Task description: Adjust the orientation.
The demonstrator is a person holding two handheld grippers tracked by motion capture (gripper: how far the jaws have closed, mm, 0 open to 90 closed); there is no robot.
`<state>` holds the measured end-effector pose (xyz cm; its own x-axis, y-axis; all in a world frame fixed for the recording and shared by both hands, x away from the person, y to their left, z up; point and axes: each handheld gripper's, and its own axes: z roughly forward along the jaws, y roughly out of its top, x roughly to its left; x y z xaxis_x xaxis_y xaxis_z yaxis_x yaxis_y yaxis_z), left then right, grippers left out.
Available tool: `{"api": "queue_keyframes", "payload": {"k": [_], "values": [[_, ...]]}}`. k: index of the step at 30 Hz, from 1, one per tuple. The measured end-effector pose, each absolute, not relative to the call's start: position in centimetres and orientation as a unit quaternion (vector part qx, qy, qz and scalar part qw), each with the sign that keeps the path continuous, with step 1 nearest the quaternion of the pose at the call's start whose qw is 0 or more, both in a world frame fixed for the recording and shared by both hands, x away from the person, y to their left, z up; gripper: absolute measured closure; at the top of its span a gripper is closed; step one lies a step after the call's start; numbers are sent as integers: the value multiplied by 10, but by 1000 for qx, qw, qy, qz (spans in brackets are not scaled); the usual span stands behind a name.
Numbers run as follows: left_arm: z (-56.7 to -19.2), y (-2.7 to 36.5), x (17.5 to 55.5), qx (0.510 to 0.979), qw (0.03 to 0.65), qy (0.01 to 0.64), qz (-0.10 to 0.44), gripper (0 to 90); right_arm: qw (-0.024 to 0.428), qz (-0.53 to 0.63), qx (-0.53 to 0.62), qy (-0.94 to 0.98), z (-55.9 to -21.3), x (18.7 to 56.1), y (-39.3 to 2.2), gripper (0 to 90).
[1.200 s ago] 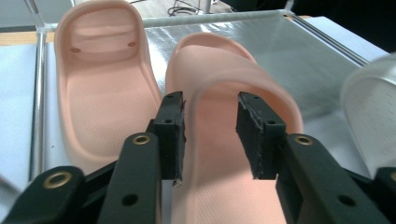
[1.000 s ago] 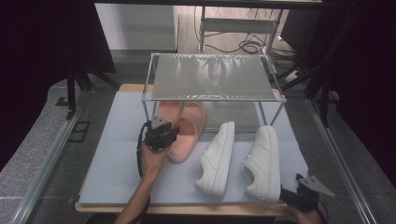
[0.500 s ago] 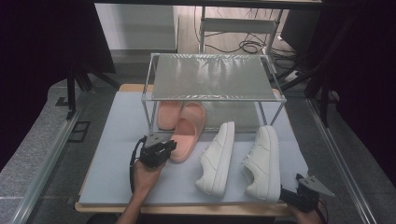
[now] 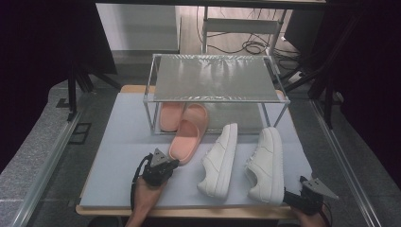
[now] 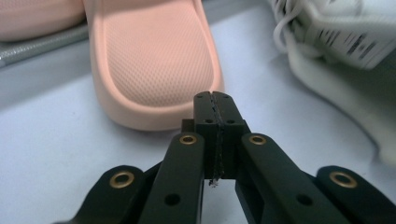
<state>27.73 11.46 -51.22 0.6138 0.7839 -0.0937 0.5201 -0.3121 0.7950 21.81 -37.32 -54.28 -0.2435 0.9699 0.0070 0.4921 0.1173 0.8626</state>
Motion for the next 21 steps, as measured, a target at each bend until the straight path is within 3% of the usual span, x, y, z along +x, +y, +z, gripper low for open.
{"api": "queue_keyframes", "payload": {"k": [21], "values": [[-511, 86, 309, 806, 402, 408, 148, 875, 303, 394, 535, 683, -543, 218, -373, 81]]}}
